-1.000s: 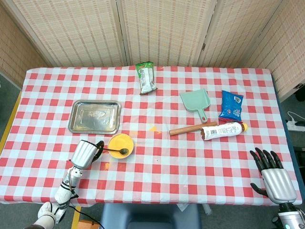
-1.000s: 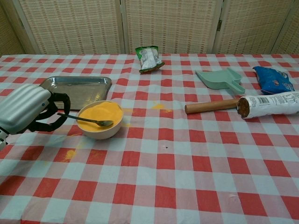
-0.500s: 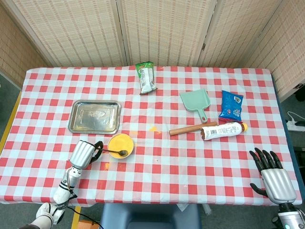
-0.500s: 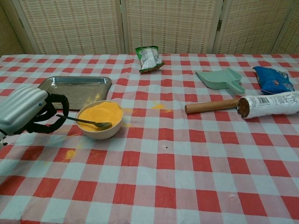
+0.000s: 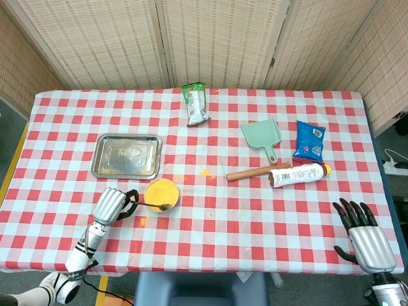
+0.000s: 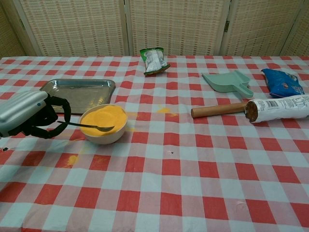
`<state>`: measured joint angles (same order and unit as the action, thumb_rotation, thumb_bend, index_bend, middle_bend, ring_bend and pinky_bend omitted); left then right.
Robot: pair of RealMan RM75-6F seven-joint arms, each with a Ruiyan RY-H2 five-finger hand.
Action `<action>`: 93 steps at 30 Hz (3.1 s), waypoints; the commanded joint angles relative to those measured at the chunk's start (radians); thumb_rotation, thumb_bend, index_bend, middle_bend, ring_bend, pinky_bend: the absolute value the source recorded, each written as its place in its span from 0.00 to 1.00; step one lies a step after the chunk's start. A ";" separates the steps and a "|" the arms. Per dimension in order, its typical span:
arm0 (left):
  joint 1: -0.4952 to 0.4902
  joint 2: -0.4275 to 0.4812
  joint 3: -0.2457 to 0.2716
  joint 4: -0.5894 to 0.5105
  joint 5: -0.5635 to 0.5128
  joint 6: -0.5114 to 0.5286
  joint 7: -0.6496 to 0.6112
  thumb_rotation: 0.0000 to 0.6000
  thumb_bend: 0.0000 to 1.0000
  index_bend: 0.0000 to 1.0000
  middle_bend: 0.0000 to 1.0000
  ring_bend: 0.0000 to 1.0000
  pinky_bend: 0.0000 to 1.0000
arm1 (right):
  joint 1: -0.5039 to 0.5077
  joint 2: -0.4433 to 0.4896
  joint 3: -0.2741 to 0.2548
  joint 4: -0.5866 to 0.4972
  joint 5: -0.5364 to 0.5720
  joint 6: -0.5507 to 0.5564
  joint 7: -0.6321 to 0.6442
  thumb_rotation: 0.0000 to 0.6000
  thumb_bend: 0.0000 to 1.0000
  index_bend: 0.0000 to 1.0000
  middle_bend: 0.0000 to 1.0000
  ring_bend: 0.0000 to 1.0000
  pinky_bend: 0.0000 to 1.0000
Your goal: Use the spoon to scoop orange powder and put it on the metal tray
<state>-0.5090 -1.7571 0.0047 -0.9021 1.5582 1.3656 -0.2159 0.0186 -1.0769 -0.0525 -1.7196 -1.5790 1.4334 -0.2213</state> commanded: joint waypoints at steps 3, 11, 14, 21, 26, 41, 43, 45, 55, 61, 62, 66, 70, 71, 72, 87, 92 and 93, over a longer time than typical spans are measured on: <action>-0.031 0.173 -0.033 -0.262 -0.060 -0.132 0.157 1.00 0.62 1.00 1.00 1.00 1.00 | 0.000 0.004 -0.002 -0.001 -0.004 0.000 0.006 1.00 0.10 0.00 0.00 0.00 0.00; -0.085 0.286 -0.098 -0.469 -0.190 -0.267 0.474 1.00 0.62 1.00 1.00 1.00 1.00 | 0.006 0.011 -0.004 -0.001 -0.003 -0.014 0.025 1.00 0.10 0.00 0.00 0.00 0.00; -0.106 0.311 -0.123 -0.532 -0.265 -0.312 0.588 1.00 0.62 1.00 1.00 1.00 1.00 | 0.009 0.017 -0.004 -0.002 -0.002 -0.018 0.037 1.00 0.10 0.00 0.00 0.00 0.00; -0.133 0.349 -0.146 -0.648 -0.374 -0.343 0.746 1.00 0.62 1.00 1.00 1.00 1.00 | 0.013 0.027 -0.004 0.000 -0.001 -0.024 0.063 1.00 0.10 0.00 0.00 0.00 0.00; -0.149 0.366 -0.152 -0.704 -0.443 -0.361 0.797 1.00 0.62 1.00 1.00 1.00 1.00 | 0.016 0.030 -0.007 0.000 -0.004 -0.030 0.070 1.00 0.10 0.00 0.00 0.00 0.00; -0.228 0.430 -0.140 -0.790 -0.665 -0.434 0.897 1.00 0.62 1.00 1.00 1.00 1.00 | 0.013 0.032 -0.004 0.001 -0.001 -0.022 0.076 1.00 0.10 0.00 0.00 0.00 0.00; -0.239 0.425 -0.134 -0.785 -0.682 -0.431 0.916 1.00 0.62 1.00 1.00 1.00 1.00 | 0.013 0.032 -0.002 0.002 0.000 -0.021 0.076 1.00 0.10 0.00 0.00 0.00 0.00; -0.250 0.417 -0.130 -0.778 -0.696 -0.424 0.930 1.00 0.61 1.00 1.00 1.00 1.00 | 0.014 0.031 -0.001 0.002 0.003 -0.022 0.074 1.00 0.10 0.00 0.00 0.00 0.00; -0.295 0.378 -0.131 -0.723 -0.761 -0.422 0.934 1.00 0.62 1.00 1.00 1.00 1.00 | 0.018 0.029 0.005 0.005 0.021 -0.031 0.071 1.00 0.10 0.00 0.00 0.00 0.00; -0.318 0.361 -0.138 -0.674 -0.803 -0.444 0.912 1.00 0.62 1.00 1.00 1.00 1.00 | 0.018 0.029 0.010 0.006 0.028 -0.029 0.071 1.00 0.10 0.00 0.00 0.00 0.00; -0.322 0.358 -0.140 -0.666 -0.808 -0.446 0.906 1.00 0.62 1.00 1.00 1.00 1.00 | 0.018 0.029 0.011 0.007 0.030 -0.030 0.070 1.00 0.10 0.00 0.00 0.00 0.00; -0.330 0.357 -0.150 -0.652 -0.818 -0.452 0.876 1.00 0.62 1.00 1.00 1.00 1.00 | 0.020 0.027 0.013 0.008 0.037 -0.035 0.069 1.00 0.10 0.00 0.00 0.00 0.00; -0.334 0.369 -0.155 -0.657 -0.817 -0.453 0.852 1.00 0.62 1.00 1.00 1.00 1.00 | 0.021 0.027 0.014 0.008 0.041 -0.036 0.068 1.00 0.10 0.00 0.00 0.00 0.00; -0.334 0.375 -0.155 -0.663 -0.815 -0.450 0.847 1.00 0.62 1.00 1.00 1.00 1.00 | 0.021 0.027 0.014 0.008 0.041 -0.036 0.068 1.00 0.10 0.00 0.00 0.00 0.00; -0.334 0.379 -0.157 -0.668 -0.813 -0.448 0.841 1.00 0.62 1.00 1.00 1.00 1.00 | 0.020 0.027 0.014 0.007 0.040 -0.036 0.067 1.00 0.10 0.00 0.00 0.00 0.00; -0.323 0.430 -0.112 -0.763 -0.799 -0.420 0.825 1.00 0.62 1.00 1.00 1.00 1.00 | 0.015 0.032 0.003 0.000 0.013 -0.021 0.073 1.00 0.10 0.00 0.00 0.00 0.00; -0.323 0.427 -0.087 -0.778 -0.800 -0.409 0.846 1.00 0.61 1.00 1.00 1.00 1.00 | 0.012 0.035 -0.002 -0.003 0.002 -0.016 0.074 1.00 0.10 0.00 0.00 0.00 0.00; -0.324 0.425 -0.085 -0.777 -0.802 -0.409 0.849 1.00 0.61 1.00 1.00 1.00 1.00 | 0.012 0.035 -0.002 -0.003 0.001 -0.015 0.074 1.00 0.10 0.00 0.00 0.00 0.00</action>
<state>-0.8323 -1.3306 -0.0815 -1.6789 0.7579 0.9559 0.6311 0.0306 -1.0420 -0.0544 -1.7227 -1.5781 1.4184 -0.1469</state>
